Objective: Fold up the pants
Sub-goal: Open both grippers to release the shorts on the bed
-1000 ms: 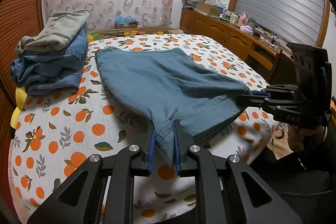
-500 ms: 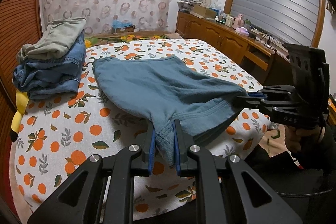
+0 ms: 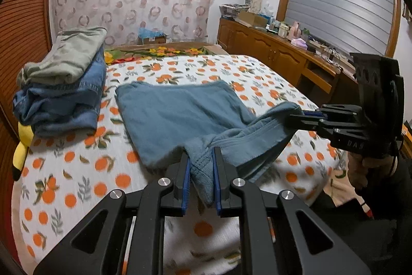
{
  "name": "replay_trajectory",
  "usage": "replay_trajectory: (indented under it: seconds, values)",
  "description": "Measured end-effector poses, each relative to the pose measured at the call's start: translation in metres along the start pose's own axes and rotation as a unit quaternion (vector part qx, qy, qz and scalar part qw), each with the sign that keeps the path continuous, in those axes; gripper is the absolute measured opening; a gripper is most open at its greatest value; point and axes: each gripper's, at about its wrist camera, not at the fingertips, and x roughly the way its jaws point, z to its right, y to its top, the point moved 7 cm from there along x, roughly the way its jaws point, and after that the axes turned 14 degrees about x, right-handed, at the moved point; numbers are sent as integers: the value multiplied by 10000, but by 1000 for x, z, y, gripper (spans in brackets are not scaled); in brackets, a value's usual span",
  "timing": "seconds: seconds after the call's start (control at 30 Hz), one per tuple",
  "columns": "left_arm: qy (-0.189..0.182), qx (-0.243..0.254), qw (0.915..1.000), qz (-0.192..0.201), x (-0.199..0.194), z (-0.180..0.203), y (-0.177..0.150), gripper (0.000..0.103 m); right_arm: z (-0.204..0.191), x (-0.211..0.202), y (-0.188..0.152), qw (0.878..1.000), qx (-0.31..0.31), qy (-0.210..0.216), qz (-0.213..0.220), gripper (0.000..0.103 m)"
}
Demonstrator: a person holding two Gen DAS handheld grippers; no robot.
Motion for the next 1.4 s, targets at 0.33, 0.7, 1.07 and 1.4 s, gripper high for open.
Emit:
replay_trajectory:
  seconds: [0.33, 0.7, 1.07, 1.4]
  values:
    - [278, -110, 9995, -72, 40, -35, 25, 16, 12, 43, 35, 9998, 124, -132, 70, 11]
    - [378, -238, 9990, -94, 65, -62, 49, 16, 17, 80, 65, 9993, 181, -307, 68, 11]
    - [464, -239, 9985, -148, 75, -68, 35, 49, 28, 100, 60, 9987, 264, -430, -110, 19]
    - [356, -156, 9992, -129, 62, -66, 12, 75, 41, 68, 42, 9980, 229, -585, 10, 39]
